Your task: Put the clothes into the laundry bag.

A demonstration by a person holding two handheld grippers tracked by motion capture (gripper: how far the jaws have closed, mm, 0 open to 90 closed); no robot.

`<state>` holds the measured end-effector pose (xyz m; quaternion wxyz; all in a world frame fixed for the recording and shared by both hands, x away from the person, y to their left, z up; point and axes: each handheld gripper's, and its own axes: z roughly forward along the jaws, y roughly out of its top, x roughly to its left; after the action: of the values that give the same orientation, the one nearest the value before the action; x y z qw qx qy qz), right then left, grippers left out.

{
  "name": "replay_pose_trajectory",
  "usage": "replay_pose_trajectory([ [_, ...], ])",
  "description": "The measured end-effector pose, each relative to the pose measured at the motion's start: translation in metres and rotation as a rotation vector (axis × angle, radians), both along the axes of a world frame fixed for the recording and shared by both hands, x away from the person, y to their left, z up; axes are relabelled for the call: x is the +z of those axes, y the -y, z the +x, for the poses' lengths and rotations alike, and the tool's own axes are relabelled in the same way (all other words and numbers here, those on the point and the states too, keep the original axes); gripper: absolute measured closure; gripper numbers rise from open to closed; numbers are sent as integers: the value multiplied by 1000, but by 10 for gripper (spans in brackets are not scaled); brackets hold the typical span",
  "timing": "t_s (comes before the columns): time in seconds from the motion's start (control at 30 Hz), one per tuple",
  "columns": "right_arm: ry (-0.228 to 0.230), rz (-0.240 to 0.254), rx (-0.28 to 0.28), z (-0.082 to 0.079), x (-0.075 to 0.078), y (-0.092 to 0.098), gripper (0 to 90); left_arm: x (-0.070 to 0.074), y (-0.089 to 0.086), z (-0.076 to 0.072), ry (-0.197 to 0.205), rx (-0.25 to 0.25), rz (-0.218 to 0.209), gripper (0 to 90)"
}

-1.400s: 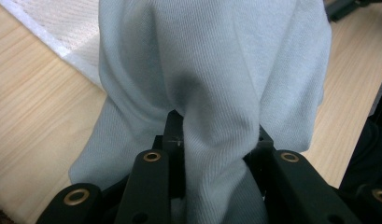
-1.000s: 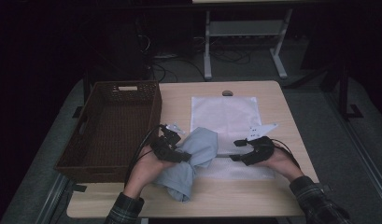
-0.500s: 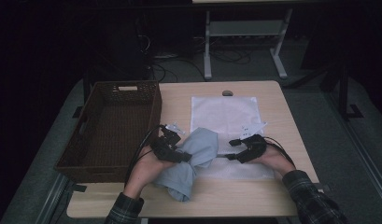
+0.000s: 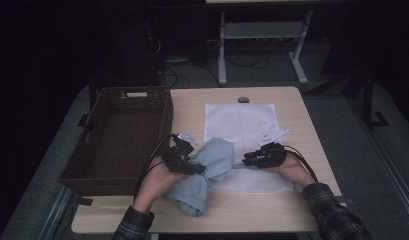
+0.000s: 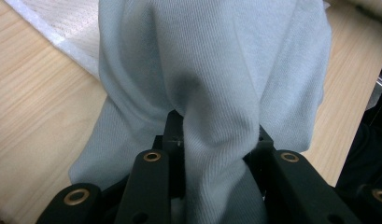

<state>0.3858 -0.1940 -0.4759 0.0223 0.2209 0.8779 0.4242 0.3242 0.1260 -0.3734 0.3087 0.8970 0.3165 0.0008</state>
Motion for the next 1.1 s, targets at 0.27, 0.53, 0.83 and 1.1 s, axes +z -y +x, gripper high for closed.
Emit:
replay_pose_trajectory([
  [0.27, 26, -31, 20, -1, -3, -3, 771, -2, 0, 1, -7, -1, 2, 692],
  [0.53, 27, -11, 15, 0, 2, -6, 877, -3, -3, 1, -10, 5, 2, 692],
  [0.83, 39, 52, -29, 7, 16, -7, 879, -1, -4, 1, -6, 7, 1, 692],
  [1.1, 67, 115, -67, 11, 35, -1, 881, 1, -4, -1, -4, -2, 1, 692],
])
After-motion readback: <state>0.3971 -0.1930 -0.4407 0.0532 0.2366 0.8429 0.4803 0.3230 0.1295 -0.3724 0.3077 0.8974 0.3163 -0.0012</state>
